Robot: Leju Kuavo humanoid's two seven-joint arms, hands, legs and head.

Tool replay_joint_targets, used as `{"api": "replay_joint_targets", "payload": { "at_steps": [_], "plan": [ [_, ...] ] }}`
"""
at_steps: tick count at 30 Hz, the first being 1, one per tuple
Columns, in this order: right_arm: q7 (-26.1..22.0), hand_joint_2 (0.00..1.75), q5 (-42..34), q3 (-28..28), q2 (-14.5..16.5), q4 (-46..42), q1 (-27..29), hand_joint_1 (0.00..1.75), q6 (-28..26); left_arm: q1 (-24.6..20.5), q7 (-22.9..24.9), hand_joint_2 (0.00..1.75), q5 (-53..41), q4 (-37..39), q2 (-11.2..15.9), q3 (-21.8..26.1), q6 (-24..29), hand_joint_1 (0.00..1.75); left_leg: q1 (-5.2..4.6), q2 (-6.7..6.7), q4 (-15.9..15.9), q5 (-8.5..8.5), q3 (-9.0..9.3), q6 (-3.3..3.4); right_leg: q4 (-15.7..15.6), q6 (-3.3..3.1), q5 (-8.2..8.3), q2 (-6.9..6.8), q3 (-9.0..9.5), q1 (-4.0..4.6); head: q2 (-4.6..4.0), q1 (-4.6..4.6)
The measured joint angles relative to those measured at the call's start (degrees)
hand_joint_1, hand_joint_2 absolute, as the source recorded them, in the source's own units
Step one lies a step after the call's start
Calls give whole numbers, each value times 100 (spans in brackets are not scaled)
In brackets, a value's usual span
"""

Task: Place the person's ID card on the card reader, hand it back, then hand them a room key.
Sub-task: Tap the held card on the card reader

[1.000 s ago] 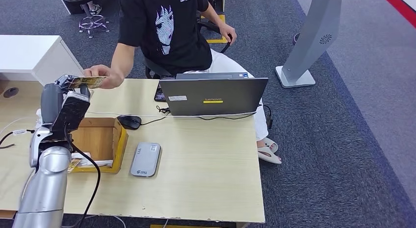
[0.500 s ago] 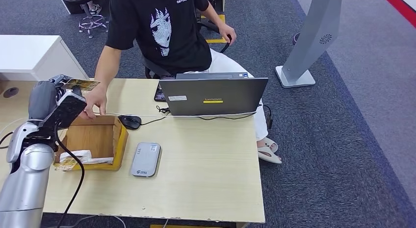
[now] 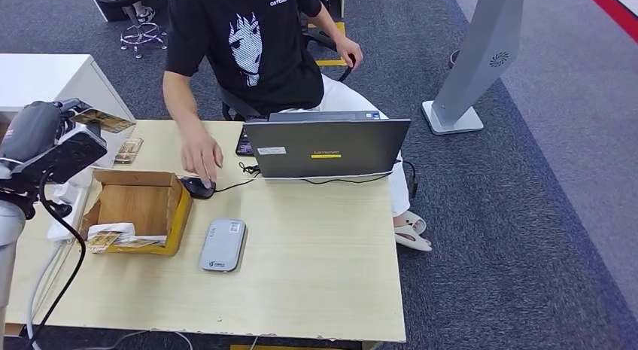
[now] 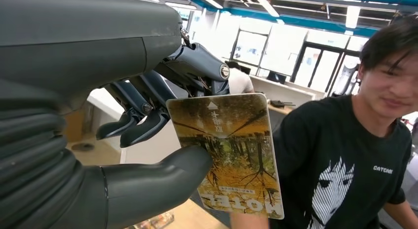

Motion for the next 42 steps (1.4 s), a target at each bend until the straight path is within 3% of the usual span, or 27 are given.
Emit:
{"api": "replay_joint_targets", "payload": {
  "at_steps": [9,15,26,42],
  "plan": [
    [-2,175,2,-41,0,0,1,0,4,-55,16,175,193,-187,303,-138,-291,175,-1,-1,1,0,-1,0,0,0,0,0,0,0,0,2],
    [-8,175,-3,-168,3,0,8,0,-12,-76,215,175,341,-428,596,-636,-704,175,-1,-1,1,0,-2,0,0,0,0,-1,0,-1,0,2],
    [0,175,-10,-359,54,0,19,0,-27,-41,371,175,279,-646,862,-1573,-667,175,-1,-2,0,0,-5,0,0,0,0,-3,-1,-1,0,2],
    [0,175,69,-510,99,0,18,0,-33,769,193,175,132,-679,963,-2203,-389,175,-1,-3,0,0,-8,-1,0,0,0,-3,-2,-1,0,1]
  ]
}}
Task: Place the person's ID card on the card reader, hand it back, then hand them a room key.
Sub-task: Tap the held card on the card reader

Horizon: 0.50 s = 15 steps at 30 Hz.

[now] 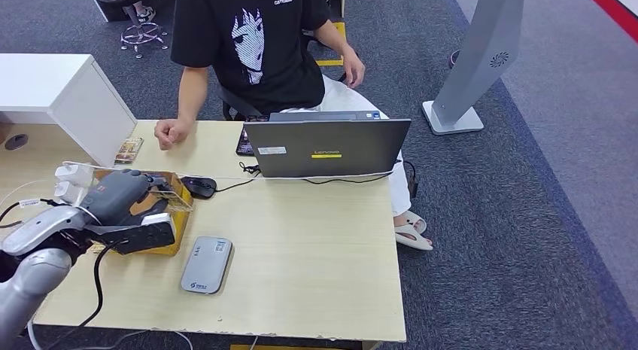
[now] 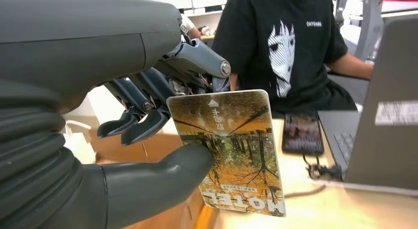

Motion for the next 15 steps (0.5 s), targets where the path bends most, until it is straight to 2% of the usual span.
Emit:
{"api": "replay_joint_targets", "payload": {
  "at_steps": [11,15],
  "plan": [
    [-1,175,24,-43,5,0,-2,0,4,183,-9,175,-8,-1,-14,-194,6,175,-1,-2,0,0,-1,0,0,0,0,-1,1,0,0,1],
    [0,175,37,-68,11,0,0,0,1,359,-9,175,54,-72,61,-282,16,175,0,0,0,0,-1,0,0,0,0,-1,-1,0,0,1]
  ]
}}
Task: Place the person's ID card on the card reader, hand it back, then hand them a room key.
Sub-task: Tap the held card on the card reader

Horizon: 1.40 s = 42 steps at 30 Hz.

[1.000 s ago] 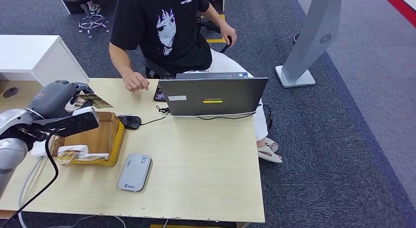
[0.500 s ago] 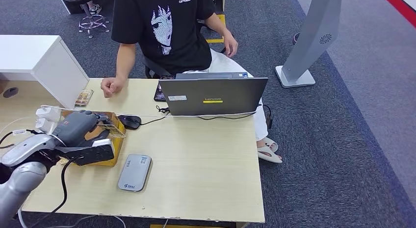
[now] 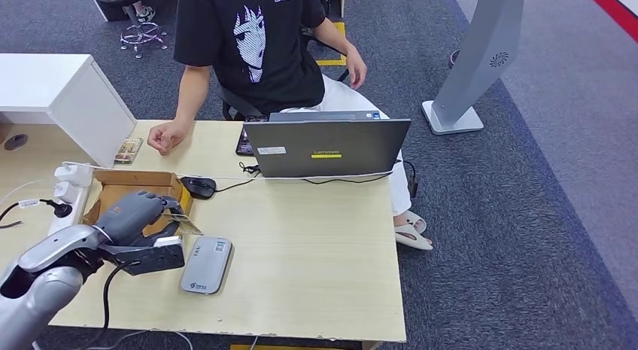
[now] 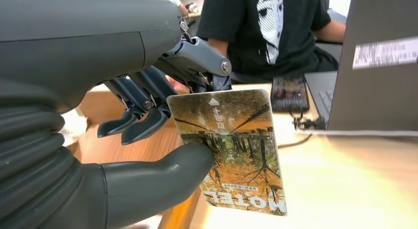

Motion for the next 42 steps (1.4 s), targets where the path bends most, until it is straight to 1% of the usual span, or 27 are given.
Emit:
{"api": "replay_joint_targets", "payload": {
  "at_steps": [6,21,31,34,38,42],
  "plan": [
    [0,175,2,-31,7,0,-2,0,-1,184,0,175,21,-99,118,-60,14,175,0,-5,-1,0,-2,0,0,0,-1,-3,-1,0,0,-1],
    [0,175,10,-84,16,0,-2,0,1,235,3,175,20,-141,175,-144,25,175,0,-6,-1,1,-3,0,0,0,0,-3,0,0,0,0],
    [2,175,140,-84,22,0,-4,0,33,612,123,175,-134,-126,164,-201,192,175,0,-5,-1,0,-4,0,0,0,-1,-3,0,0,0,1],
    [22,175,243,-83,27,0,-8,0,77,795,224,175,-346,9,90,-209,253,175,-2,-5,-1,0,-4,0,-1,0,-1,-3,0,0,0,0],
    [61,175,345,-80,30,0,-28,0,117,1021,209,175,-643,372,-146,-223,484,175,-2,-8,-1,0,-5,0,-3,1,-1,-4,-1,-1,0,0],
    [63,175,408,-65,30,0,-55,0,117,1172,228,175,-755,681,-344,-232,562,175,-2,-8,-1,0,-5,0,-3,1,-1,-5,-1,-1,0,1]
  ]
}}
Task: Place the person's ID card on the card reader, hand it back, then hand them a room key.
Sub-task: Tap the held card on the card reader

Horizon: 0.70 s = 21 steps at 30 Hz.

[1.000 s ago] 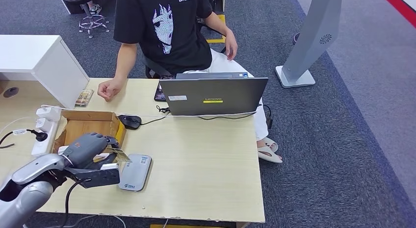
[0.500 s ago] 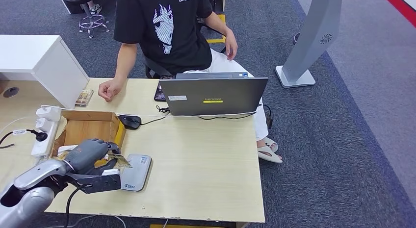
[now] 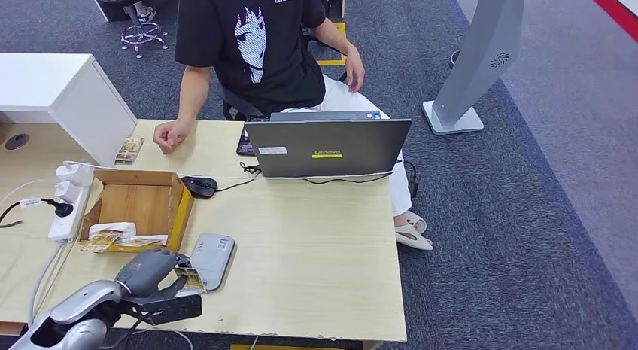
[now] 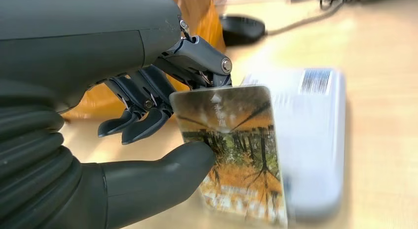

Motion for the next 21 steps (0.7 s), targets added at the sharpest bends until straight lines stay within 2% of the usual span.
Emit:
{"api": "replay_joint_targets", "payload": {
  "at_steps": [21],
  "plan": [
    [5,175,145,33,0,2,-24,0,8,184,180,175,-401,476,-392,9,299,175,0,-7,0,1,1,0,0,0,0,-8,4,0,0,-1]
  ]
}}
